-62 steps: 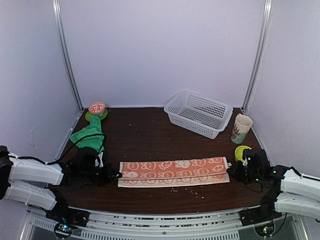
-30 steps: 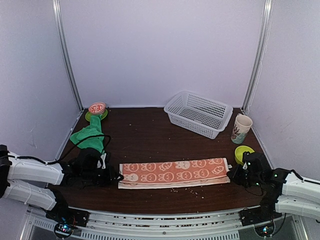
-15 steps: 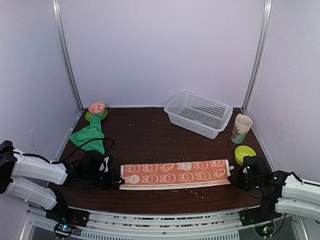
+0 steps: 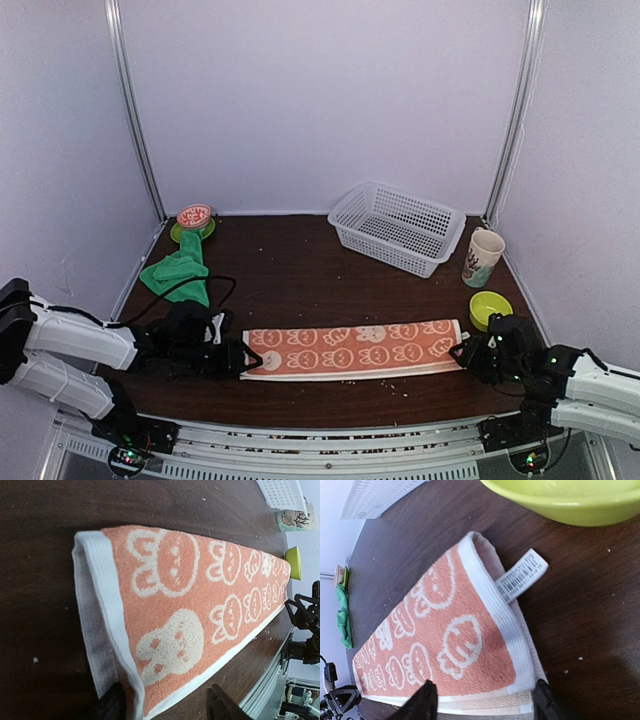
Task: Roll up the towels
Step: Fold the towel at the center of the board.
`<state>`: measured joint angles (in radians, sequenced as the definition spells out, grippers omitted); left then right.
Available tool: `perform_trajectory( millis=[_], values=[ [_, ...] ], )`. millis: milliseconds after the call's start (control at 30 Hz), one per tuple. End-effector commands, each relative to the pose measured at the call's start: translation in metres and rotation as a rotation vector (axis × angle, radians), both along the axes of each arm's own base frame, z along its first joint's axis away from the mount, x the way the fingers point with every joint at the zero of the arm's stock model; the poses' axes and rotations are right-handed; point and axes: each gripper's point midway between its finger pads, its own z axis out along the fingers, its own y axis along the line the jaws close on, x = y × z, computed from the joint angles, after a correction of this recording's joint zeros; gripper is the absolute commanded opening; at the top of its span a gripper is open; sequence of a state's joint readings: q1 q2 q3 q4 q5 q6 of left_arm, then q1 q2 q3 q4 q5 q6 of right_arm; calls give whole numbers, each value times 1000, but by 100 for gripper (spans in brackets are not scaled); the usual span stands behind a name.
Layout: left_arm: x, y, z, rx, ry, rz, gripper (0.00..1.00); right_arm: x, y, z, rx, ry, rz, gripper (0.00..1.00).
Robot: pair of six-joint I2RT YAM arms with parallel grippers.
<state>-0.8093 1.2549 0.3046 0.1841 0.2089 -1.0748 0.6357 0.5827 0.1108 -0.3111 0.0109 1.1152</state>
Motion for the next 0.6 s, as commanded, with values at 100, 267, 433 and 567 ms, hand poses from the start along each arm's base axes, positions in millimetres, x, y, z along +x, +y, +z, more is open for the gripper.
perform_trajectory(
  millis=[100, 267, 433, 567],
  values=[
    [-10, 28, -4, 133, 11, 34, 68, -12, -19, 2, -50, 36, -66, 97],
    [-21, 45, 17, 154, -10, 61, 75, -14, -27, 38, -79, -18, -58, 99],
    [-24, 61, 50, 125, -77, 99, 75, -2, -16, 75, -103, -95, 20, 92],
    [-13, 63, 58, 122, -127, 143, 73, 10, 1, 72, -125, -78, 75, 78]
  ],
)
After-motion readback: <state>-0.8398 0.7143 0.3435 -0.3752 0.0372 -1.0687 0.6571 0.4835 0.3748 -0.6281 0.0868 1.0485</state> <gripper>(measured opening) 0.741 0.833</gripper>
